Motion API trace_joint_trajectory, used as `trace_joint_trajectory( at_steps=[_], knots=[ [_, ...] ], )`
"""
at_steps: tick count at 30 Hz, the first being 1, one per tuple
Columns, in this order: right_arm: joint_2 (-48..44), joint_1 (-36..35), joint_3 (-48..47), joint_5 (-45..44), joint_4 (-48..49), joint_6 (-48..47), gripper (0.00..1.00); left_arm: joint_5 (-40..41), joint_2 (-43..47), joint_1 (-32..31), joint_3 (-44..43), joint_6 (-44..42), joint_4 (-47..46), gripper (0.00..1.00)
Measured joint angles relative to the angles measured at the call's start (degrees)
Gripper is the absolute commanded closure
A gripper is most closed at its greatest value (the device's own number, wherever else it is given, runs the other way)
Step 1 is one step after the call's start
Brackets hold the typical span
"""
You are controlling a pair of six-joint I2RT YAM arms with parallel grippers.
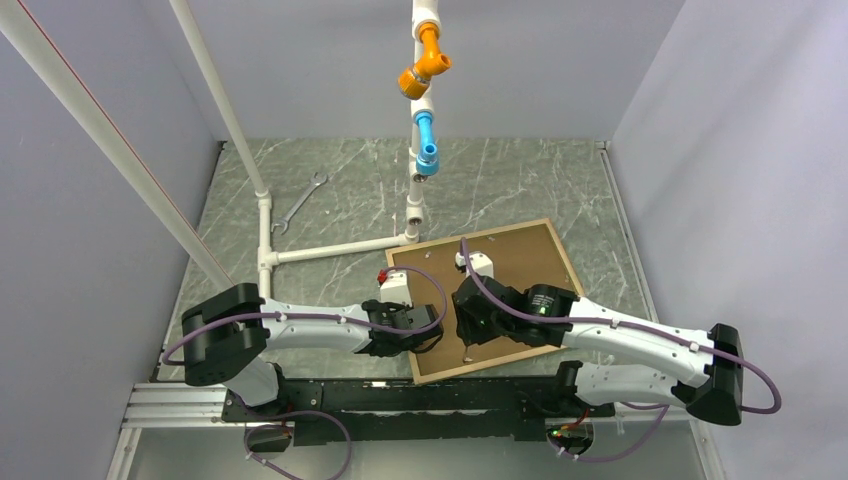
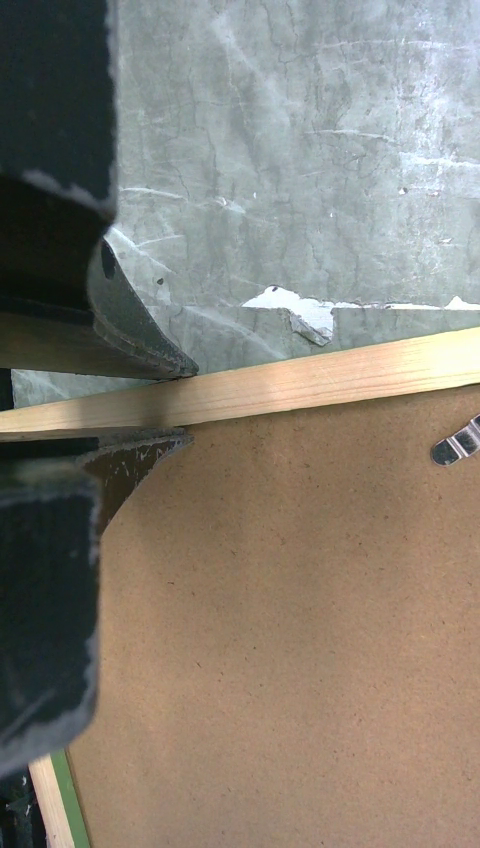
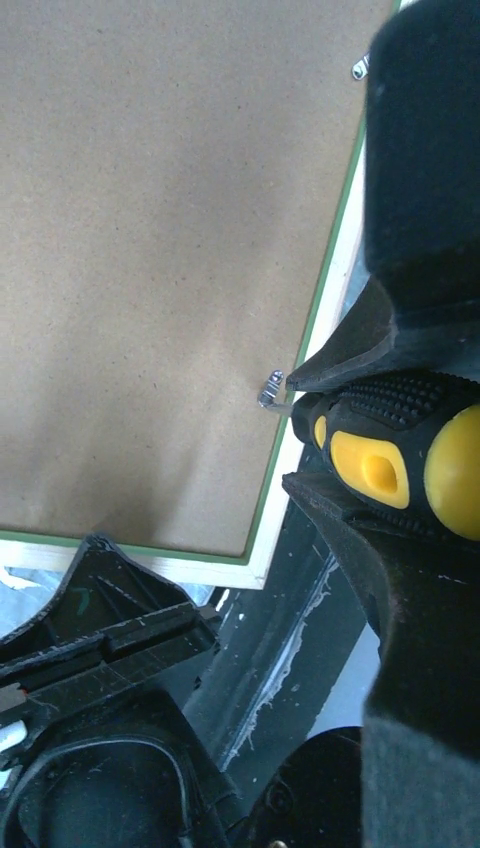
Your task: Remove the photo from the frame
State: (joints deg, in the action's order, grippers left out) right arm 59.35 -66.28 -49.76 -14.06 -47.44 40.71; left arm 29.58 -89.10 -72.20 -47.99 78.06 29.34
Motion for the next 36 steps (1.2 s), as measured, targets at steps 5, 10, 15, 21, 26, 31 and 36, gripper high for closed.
trace_joint_trajectory(
  at_steps=[5, 10, 15, 21, 26, 31, 36],
  knots=[
    [1.3, -0.1, 0.0, -2.4, 1.3, 0.5, 1.00, 0.0, 0.0, 0.0, 0.0, 0.0, -0.1, 1.00],
    [2.2, -0.3, -0.3, -7.1, 1.0, 0.9, 1.00, 0.0, 0.0, 0.0, 0.0, -0.1, -0.1, 1.00],
    [2.5, -0.2, -2.9, -13.4, -0.8, 0.6, 1.00, 0.0, 0.0, -0.1, 0.0, -1.0, -0.2, 1.00],
    [1.9, 1.4, -7.2, -19.4, -3.6, 0.0, 1.00, 0.0, -0.8, -0.5, -1.3, -3.7, 0.3, 1.00],
    [-0.7, 7.1, -7.6, -20.2, -6.4, -0.7, 1.00, 0.0, -2.4, -0.7, -3.1, -7.6, 1.0, 1.00],
    [-4.9, 13.9, -7.6, -18.6, -6.7, -1.3, 1.00, -1.0, -6.3, -0.7, -7.2, -12.2, -0.7, 1.00],
    [-5.7, 15.2, -7.5, -18.6, -8.3, -0.4, 1.00, -2.4, -9.9, -0.7, -10.8, -15.9, -3.6, 1.00]
  ],
)
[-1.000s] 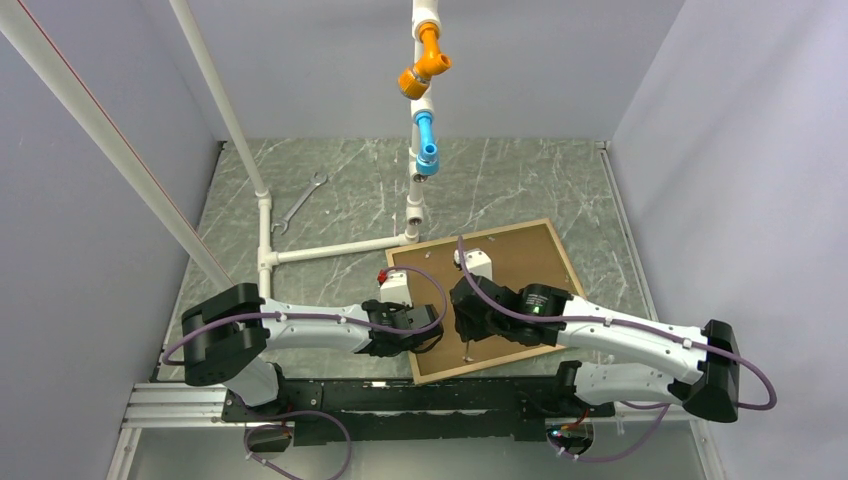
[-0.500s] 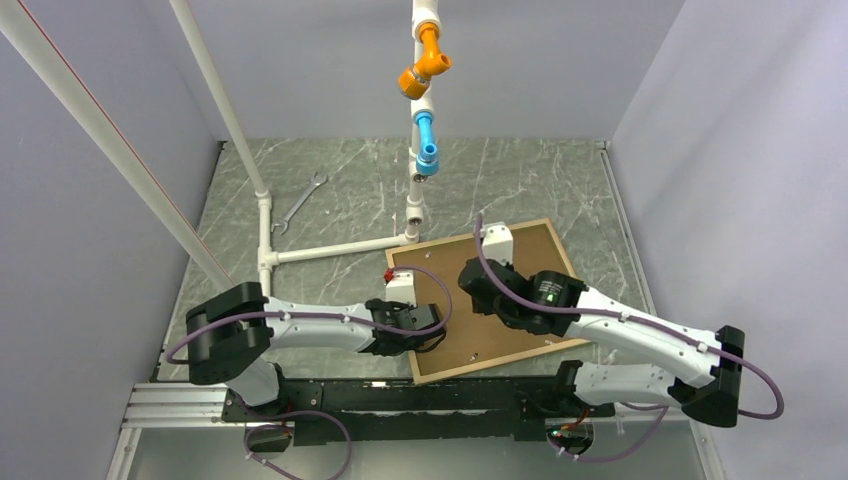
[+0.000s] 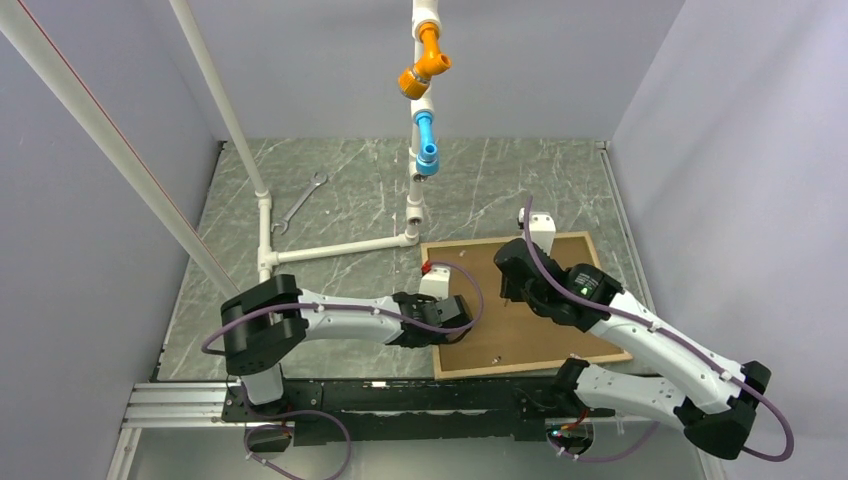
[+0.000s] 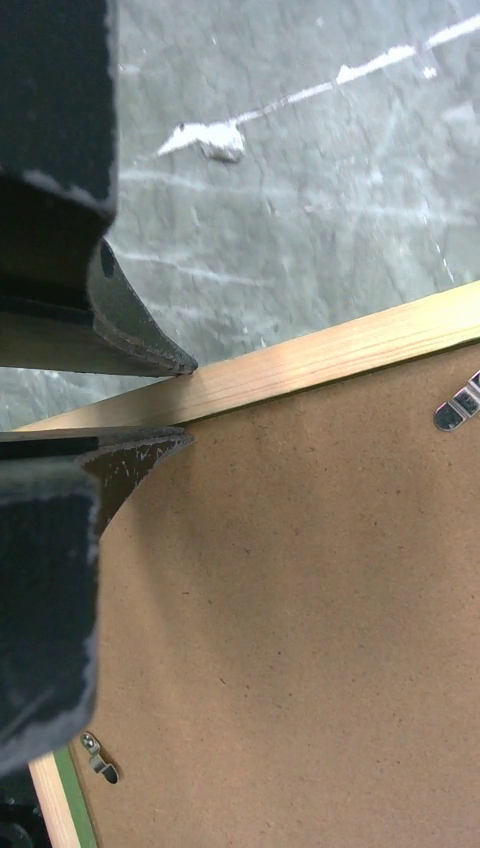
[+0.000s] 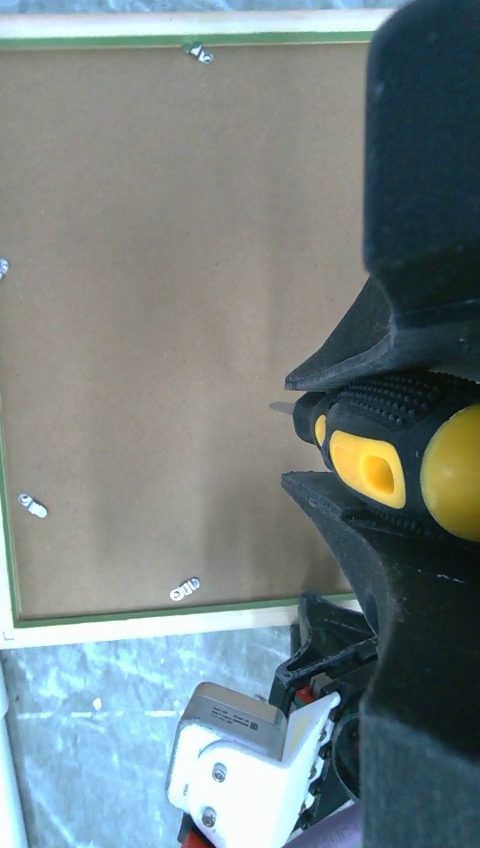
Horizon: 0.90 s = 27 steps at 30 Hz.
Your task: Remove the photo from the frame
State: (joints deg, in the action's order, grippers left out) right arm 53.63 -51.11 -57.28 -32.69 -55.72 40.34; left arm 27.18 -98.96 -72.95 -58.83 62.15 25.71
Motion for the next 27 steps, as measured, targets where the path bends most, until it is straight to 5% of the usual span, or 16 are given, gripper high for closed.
trace_joint_trajectory(
  at_steps=[13, 27],
  knots=[
    [1.9, 7.0, 1.6, -4.0, -7.6, 8.0, 1.00, -6.3, -2.5, 5.3, -2.9, -5.6, -3.6, 0.99],
    [0.3, 19.3, 1.9, -2.5, -7.0, 7.3, 1.00, -11.6, 2.5, 6.2, 1.8, -10.5, -8.2, 0.39]
  ],
)
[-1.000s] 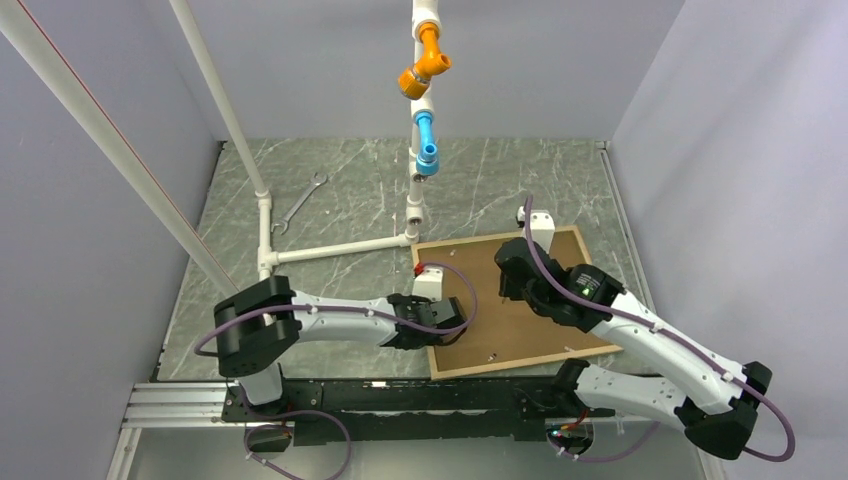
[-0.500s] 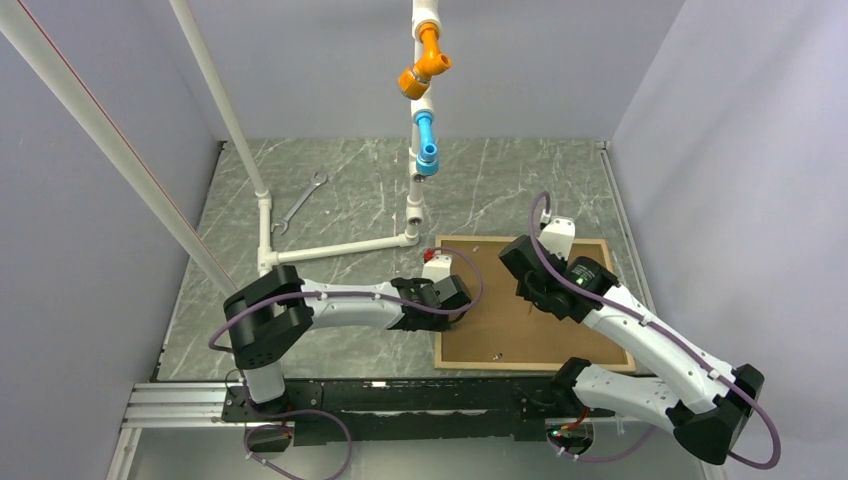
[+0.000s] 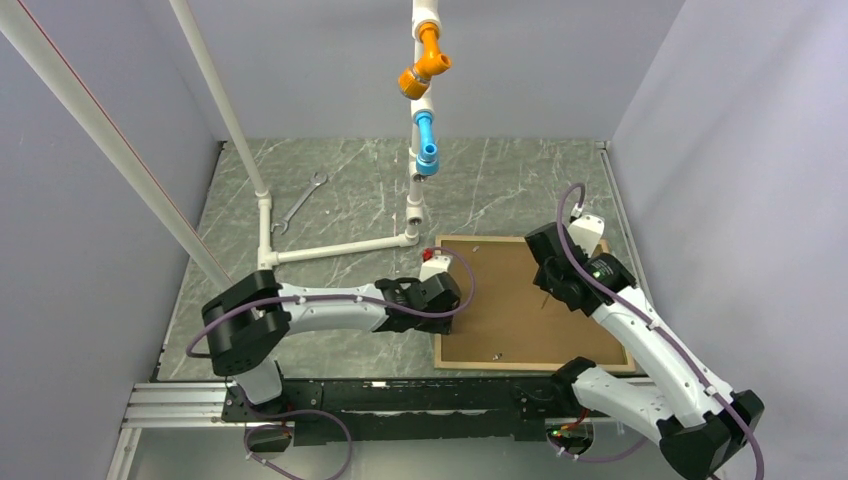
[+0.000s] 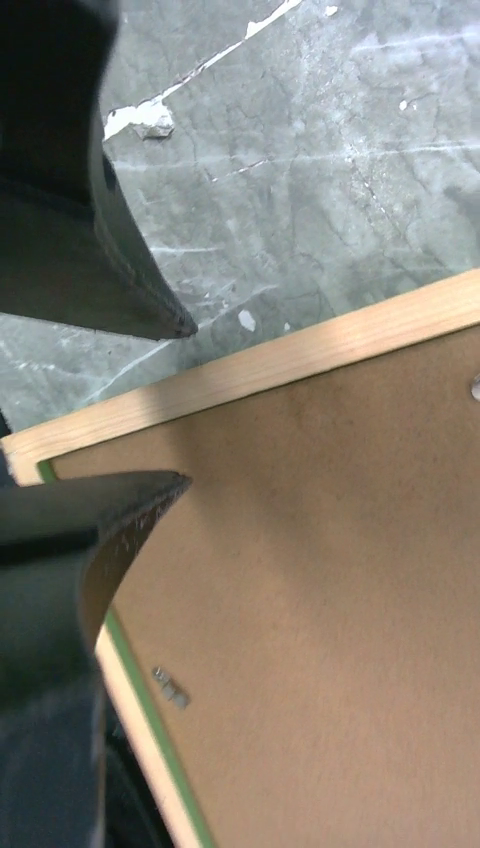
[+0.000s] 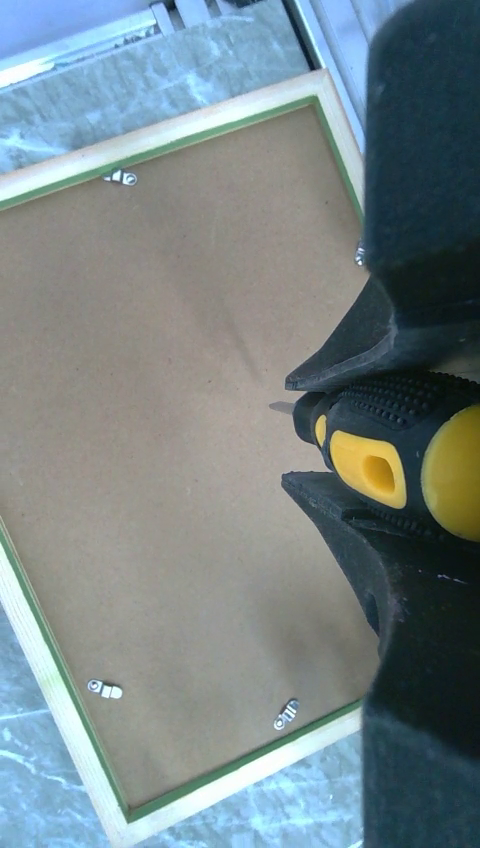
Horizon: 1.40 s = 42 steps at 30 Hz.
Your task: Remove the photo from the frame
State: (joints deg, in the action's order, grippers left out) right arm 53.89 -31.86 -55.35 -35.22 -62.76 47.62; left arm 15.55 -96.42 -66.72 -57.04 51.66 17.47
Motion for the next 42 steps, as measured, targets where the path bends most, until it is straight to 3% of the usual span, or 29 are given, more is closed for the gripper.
trace_joint_trajectory(
  at_steps=[7, 13, 18, 28, 36, 42],
  knots=[
    [-1.7, 5.0, 2.8, 3.6, 5.3, -3.1, 1.00, -3.8, 8.6, 1.1, 0.0, -4.2, 0.8, 0.24],
    [1.9, 11.8, 3.9, 5.1, 12.8, -5.1, 1.00, -10.2, 16.4, 5.6, 1.4, -10.0, 0.8, 0.20],
    [7.5, 17.5, 3.3, 5.1, 18.1, -7.9, 1.00, -16.3, 17.5, 9.2, 1.4, -15.3, 2.8, 0.19],
    [14.8, 25.6, 3.1, 11.5, 33.9, -14.9, 1.00, -27.0, 8.2, 15.4, -10.6, -28.3, 12.9, 0.22],
    [17.6, 27.8, 3.1, 14.9, 41.7, -18.2, 1.00, -36.1, -1.9, 20.4, -17.0, -31.6, 15.5, 0.25],
    [19.9, 29.4, 2.5, 15.3, 44.7, -20.2, 1.00, -38.2, -3.7, 22.5, -19.1, -33.0, 16.4, 0.26]
  ],
)
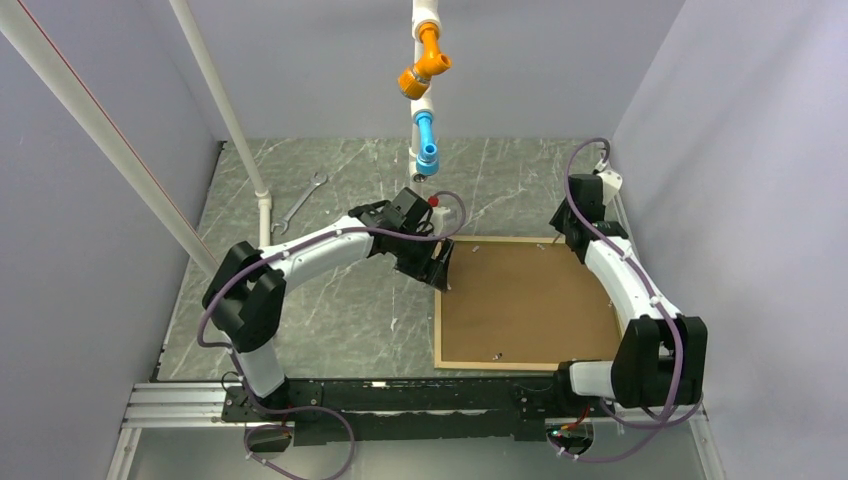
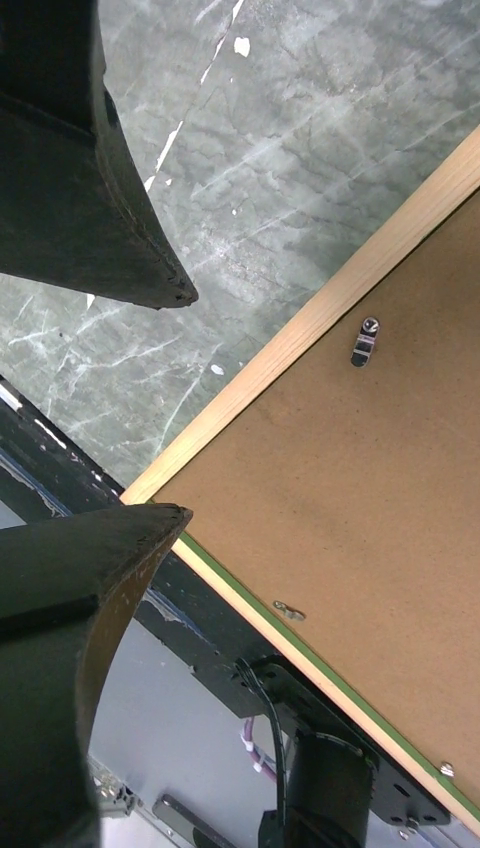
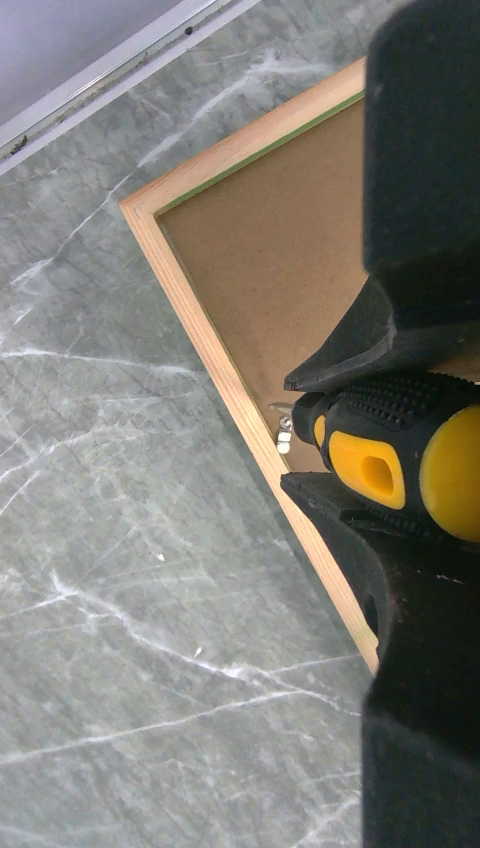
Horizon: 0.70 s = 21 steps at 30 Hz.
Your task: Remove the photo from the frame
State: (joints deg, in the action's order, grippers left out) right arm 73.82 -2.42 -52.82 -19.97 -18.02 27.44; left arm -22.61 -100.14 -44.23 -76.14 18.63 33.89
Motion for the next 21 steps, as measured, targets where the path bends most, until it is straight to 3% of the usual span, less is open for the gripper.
trace_joint_trajectory(
  at_steps=[21],
  knots=[
    [3.5, 0.5, -1.4, 3.6, 2.3, -1.1, 1.00, -0.1, -2.2, -1.5, 6.4, 0.9, -4.8, 0.35]
  ],
)
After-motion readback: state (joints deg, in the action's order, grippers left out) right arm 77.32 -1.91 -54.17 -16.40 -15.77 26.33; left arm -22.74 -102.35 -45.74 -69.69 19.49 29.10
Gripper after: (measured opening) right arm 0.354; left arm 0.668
